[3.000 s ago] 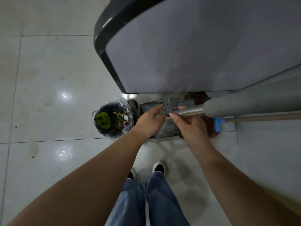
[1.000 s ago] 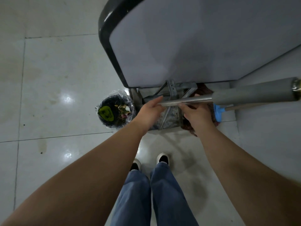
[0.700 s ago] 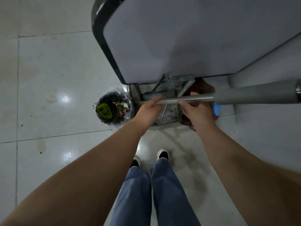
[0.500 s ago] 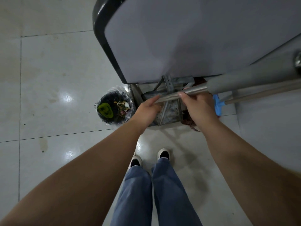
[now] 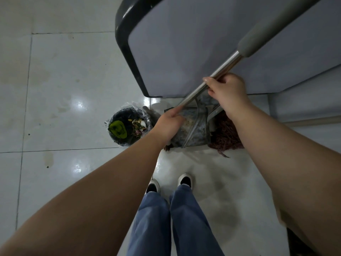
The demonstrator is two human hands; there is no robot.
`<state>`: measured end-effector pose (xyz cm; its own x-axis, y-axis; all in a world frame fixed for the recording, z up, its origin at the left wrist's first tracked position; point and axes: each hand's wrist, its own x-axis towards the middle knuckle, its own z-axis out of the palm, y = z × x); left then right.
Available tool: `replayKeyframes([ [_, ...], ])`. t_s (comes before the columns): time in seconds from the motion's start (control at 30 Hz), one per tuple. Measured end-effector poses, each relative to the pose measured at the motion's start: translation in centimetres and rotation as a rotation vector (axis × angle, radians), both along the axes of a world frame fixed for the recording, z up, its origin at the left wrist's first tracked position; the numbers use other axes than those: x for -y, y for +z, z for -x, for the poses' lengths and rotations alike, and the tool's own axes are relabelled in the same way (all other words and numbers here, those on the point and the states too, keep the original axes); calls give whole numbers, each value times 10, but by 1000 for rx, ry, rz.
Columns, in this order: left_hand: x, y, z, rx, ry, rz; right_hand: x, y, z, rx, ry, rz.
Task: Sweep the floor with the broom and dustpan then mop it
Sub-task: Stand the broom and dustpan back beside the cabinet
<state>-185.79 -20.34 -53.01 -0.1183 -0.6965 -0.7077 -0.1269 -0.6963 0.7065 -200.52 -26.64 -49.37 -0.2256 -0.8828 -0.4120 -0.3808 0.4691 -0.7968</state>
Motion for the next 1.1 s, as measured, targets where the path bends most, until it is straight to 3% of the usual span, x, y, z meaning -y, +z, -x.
replayKeyframes([
  [1.1, -5, 20, 6, -5, -13, 29, -66, -14, -10, 13, -15, -109],
])
